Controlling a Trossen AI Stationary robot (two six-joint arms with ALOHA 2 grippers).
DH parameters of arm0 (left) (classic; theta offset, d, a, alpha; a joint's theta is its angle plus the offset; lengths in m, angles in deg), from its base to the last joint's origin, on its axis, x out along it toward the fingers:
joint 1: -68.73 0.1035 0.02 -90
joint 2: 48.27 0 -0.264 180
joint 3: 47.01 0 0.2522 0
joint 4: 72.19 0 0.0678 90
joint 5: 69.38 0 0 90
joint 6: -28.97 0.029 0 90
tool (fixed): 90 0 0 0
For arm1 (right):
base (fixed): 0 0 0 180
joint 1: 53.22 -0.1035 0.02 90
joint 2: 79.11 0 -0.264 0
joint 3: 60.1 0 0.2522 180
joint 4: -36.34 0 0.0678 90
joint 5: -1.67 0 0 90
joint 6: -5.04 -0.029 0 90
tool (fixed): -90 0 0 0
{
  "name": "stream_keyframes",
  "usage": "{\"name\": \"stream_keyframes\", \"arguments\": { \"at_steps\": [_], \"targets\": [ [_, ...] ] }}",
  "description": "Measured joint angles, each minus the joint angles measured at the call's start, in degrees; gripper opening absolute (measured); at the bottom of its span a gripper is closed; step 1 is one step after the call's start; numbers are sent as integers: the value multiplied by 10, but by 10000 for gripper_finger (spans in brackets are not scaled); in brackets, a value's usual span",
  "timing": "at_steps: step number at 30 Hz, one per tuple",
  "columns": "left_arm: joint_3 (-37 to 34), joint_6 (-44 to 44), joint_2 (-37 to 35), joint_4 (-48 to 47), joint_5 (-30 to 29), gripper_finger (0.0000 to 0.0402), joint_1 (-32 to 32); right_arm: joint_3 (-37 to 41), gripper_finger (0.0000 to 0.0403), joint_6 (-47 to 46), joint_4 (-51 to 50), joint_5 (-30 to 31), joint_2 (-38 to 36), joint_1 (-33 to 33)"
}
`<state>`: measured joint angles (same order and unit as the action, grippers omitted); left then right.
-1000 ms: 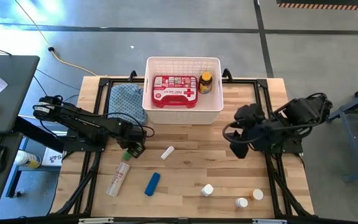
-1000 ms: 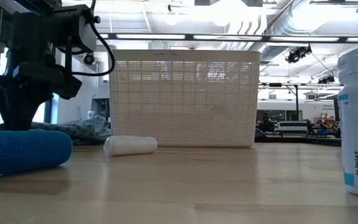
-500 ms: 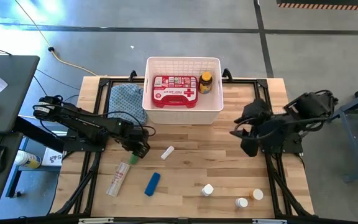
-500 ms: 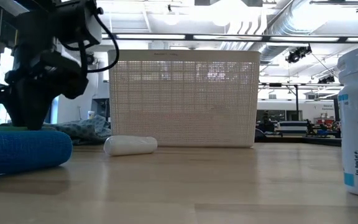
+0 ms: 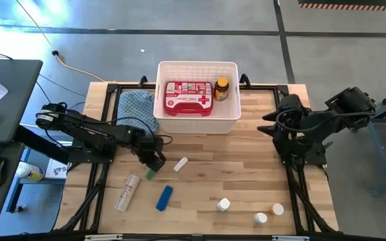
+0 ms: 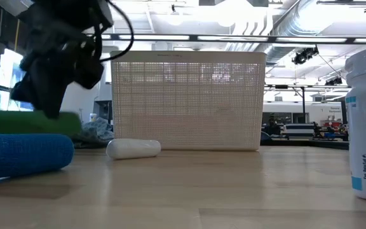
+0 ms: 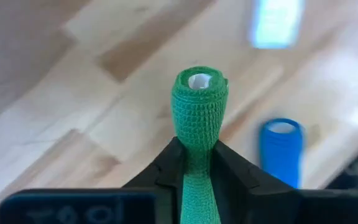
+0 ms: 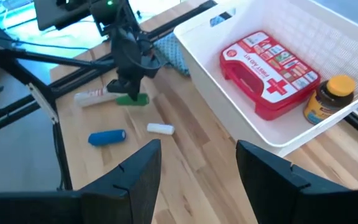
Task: Pick & place medical supplies in basket/bin
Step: Put the green bandage into the white bin
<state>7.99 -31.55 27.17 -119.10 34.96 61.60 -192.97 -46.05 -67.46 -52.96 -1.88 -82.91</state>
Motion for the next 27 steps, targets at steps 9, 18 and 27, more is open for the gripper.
{"name": "stream_keyframes", "arguments": {
  "at_steps": [9, 18, 27],
  "targets": [
    [117, 115, 0, 0, 48, 101, 0, 0, 199, -19, 0, 14, 0, 0],
    [337, 317, -3, -6, -11, 109, 2, 0, 199, -32, 6, 23, 0, 0],
    [496, 440, -5, -51, -155, 110, 121, 0, 199, -72, 16, 50, 2, 0]
  ]
}}
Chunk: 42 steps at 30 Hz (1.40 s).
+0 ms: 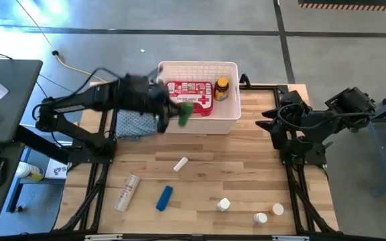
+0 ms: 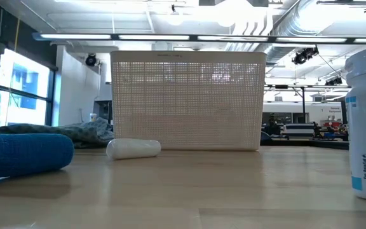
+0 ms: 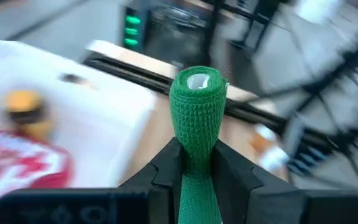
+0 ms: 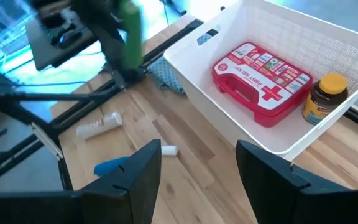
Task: Pick & place medical supplies in basket/bin
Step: Put the green bandage into the white bin
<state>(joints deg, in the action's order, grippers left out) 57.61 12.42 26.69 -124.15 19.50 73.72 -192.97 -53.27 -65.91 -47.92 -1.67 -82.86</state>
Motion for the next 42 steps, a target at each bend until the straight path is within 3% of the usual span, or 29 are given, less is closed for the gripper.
{"name": "stream_keyframes", "arguments": {
  "at_steps": [7, 10, 15, 20, 26, 32, 36, 42],
  "targets": [
    [0, -54, 37, -27, 47, 110, 151, 0, 199, -19, 4, 31, 17, 3],
    [-1, -88, 64, -17, 64, 110, 190, 0, 199, -22, 5, 36, 28, 12],
    [-1, -97, 120, -20, 41, 110, 226, 0, 199, -20, 9, 9, 42, 32],
    [-1, -49, 171, -32, 54, 110, 227, 0, 199, 33, -1, -7, 45, 51],
    [-1, -126, 238, -85, 46, 110, 228, 0, 199, 92, -14, -2, 21, 93],
    [-1, -38, 268, -66, 76, 110, 219, 0, 199, 210, -15, -1, -27, 147],
    [-1, -60, 273, -81, 79, 110, 215, 0, 199, 256, -15, -5, -64, 183],
    [-1, 87, 273, -78, 76, 110, 194, 0, 199, 291, -15, -1, -111, 215]
  ]
}}
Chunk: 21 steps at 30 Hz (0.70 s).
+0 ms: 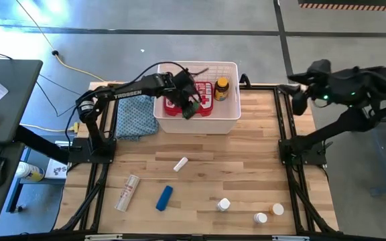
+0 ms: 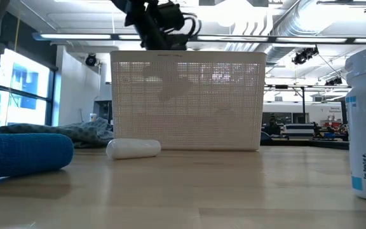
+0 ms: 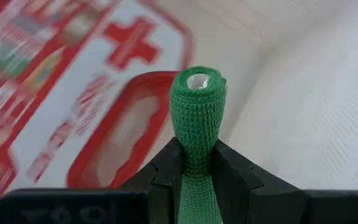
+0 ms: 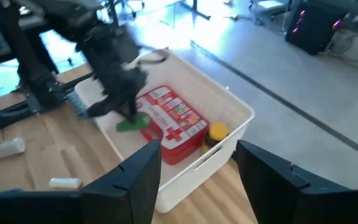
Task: Pick & place medical supplies in basket/bin
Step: Put the green bandage into the white bin
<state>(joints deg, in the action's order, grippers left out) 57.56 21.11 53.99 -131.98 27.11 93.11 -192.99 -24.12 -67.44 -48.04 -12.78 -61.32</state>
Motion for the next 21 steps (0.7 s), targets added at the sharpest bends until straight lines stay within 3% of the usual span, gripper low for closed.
{"name": "stream_keyframes", "arguments": {
  "at_steps": [7, 21],
  "targets": [
    [0, 129, 13, -45, 19, 110, -16, 0, 199, -16, 3, 5, -24, 24],
    [21, 125, 30, -111, 67, 110, 23, 0, 199, -44, 13, 16, -7, 25]
  ]
}}
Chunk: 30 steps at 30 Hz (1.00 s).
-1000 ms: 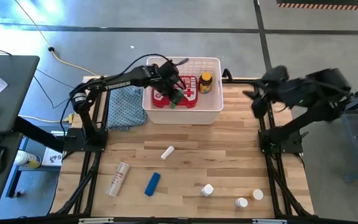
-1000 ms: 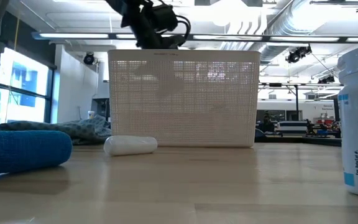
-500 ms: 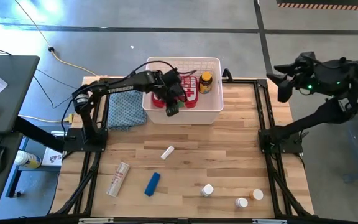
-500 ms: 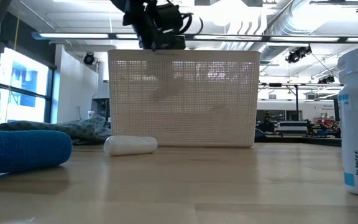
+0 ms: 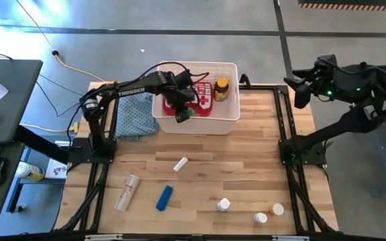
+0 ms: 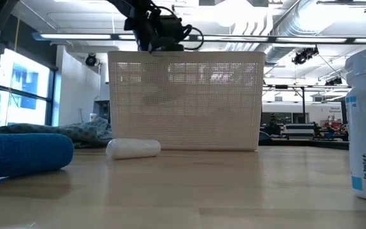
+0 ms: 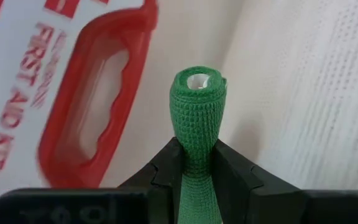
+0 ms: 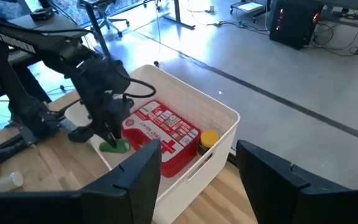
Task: Pick & place medical supplies in basket/bin
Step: Put the green bandage into the white bin, then put the white rolled gauze into the white bin
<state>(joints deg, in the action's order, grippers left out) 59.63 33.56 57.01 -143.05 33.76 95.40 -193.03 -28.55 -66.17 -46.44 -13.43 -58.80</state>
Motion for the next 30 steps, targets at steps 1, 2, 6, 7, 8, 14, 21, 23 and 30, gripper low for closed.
{"name": "stream_keyframes", "arguments": {
  "at_steps": [1, 2, 6, 7, 8, 14, 21, 23, 30],
  "targets": [
    [4, 1, 1, -2, -1, 112, 1, 0, 199, 0, 0, 0, 3, 0],
    [7, 1, 1, -4, -2, 113, 3, 0, 199, -4, 0, 0, 7, 0],
    [25, -20, 1, -16, -7, 127, 5, 1, 199, -20, 1, -2, 15, 0],
    [26, -29, 1, -18, -3, 131, 6, 1, 199, -23, 1, -2, 16, 0],
    [28, -34, 1, -21, 1, 136, 7, 1, 199, -24, 1, -2, 17, 0],
    [32, 7, 1, -48, 53, 160, 3, 1, 199, -29, 1, 0, 21, 0],
    [31, 57, 1, -105, 0, 168, 4, 1, 199, -39, 1, 0, 21, 0],
    [31, 57, 1, -105, -3, 168, 4, 1, 199, -39, 1, 1, 21, 0],
    [32, 55, 0, -103, 7, 168, 4, 1, 199, -39, 1, 4, 21, 0]
  ]
}}
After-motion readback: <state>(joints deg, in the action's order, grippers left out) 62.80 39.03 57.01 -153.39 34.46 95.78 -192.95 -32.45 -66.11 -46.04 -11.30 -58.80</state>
